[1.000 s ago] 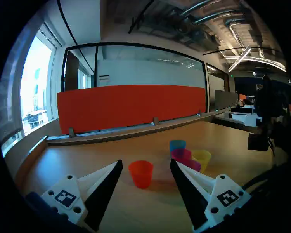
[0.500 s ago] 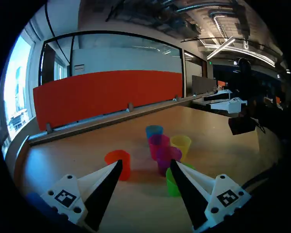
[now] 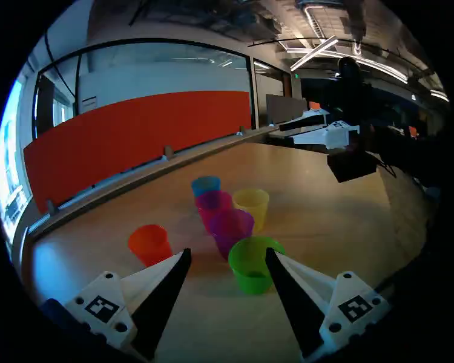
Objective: Pour water
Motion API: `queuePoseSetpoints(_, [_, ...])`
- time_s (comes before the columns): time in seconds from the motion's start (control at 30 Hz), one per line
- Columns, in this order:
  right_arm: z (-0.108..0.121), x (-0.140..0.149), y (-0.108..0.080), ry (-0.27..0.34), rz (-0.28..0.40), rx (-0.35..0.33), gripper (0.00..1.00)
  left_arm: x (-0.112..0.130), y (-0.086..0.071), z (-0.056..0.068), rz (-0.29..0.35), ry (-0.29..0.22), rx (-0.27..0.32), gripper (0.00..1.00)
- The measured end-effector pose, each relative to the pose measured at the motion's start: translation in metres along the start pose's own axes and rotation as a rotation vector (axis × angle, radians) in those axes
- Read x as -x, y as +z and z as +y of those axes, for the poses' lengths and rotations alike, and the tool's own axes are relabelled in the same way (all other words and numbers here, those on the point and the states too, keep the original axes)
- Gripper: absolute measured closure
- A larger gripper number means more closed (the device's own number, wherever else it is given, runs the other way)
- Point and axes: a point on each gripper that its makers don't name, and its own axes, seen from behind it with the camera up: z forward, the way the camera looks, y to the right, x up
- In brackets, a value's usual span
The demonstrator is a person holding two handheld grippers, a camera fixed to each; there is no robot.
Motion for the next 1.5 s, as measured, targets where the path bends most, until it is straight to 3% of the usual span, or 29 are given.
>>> queuePoseSetpoints(0.1, [0.000,0.002,0.002,-0.008,-0.008,-0.006,0.00,0.006,0.003,0.010,-0.027,0.022,0.044,0.09])
queuePoseSetpoints(0.3, [-0.001,0.004,0.006,-0.021,-0.016,-0.009,0.00,0.017,0.009,0.018,-0.074,0.069,0.080,0.09])
queuePoseSetpoints(0.5, [-0.003,0.003,0.009,-0.028,-0.014,-0.013,0.00,0.024,0.013,0.025,-0.107,0.070,0.115,0.09])
queuePoseSetpoints(1.5, [-0.010,0.007,0.017,-0.052,-0.027,-0.035,0.00,0.041,0.036,0.034,-0.154,0.068,0.147,0.09])
